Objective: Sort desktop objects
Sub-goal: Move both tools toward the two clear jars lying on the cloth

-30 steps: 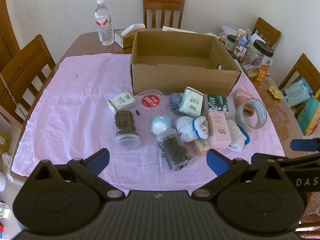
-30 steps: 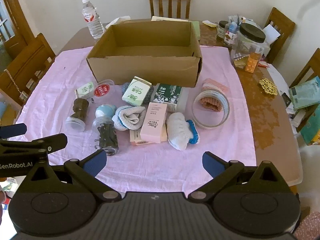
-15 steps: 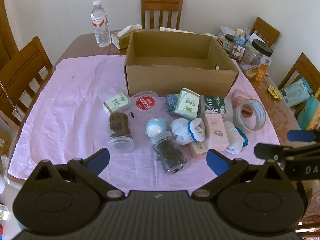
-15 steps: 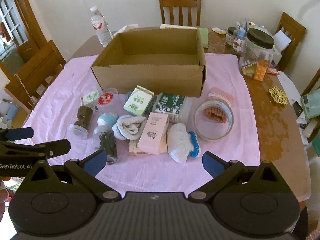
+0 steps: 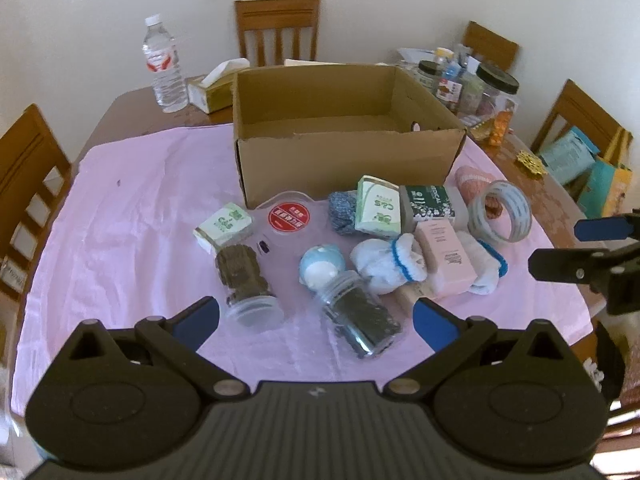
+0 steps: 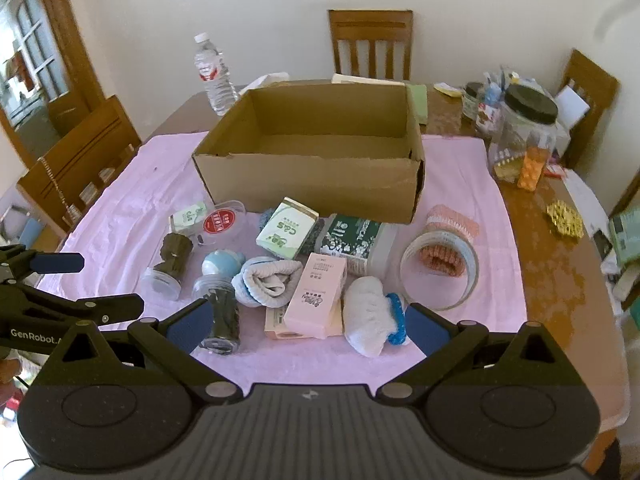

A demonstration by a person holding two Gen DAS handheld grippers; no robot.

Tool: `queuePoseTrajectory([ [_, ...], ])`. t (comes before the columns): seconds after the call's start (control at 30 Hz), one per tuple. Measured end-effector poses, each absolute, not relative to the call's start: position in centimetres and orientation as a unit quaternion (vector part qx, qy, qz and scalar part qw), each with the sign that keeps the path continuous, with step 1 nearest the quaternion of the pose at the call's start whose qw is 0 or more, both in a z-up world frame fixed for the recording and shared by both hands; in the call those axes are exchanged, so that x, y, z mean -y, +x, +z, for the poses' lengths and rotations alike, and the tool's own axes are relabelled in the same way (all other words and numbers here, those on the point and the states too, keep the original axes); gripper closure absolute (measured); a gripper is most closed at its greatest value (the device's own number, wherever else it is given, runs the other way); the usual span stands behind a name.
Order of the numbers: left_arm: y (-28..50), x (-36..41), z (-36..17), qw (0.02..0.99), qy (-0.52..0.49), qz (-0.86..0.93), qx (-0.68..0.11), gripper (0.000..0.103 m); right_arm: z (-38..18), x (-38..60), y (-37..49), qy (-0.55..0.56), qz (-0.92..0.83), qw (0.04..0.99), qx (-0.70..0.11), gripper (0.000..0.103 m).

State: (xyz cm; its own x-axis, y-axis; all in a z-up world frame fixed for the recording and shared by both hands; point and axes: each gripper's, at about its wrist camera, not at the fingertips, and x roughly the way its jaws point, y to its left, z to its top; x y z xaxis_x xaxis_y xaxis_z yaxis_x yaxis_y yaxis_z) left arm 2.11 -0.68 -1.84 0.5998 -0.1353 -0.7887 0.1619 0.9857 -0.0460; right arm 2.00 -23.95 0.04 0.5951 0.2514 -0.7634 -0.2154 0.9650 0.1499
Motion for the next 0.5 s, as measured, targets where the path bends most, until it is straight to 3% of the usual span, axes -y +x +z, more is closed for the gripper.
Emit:
queuePoseTrajectory([
  [0.5,7.1,-5.3,-4.0,0.849,0.129,-0.271,-0.436,0.001,-3.5,16.9,2.6,0.087,0.005,0.876,-0.475,0.000],
])
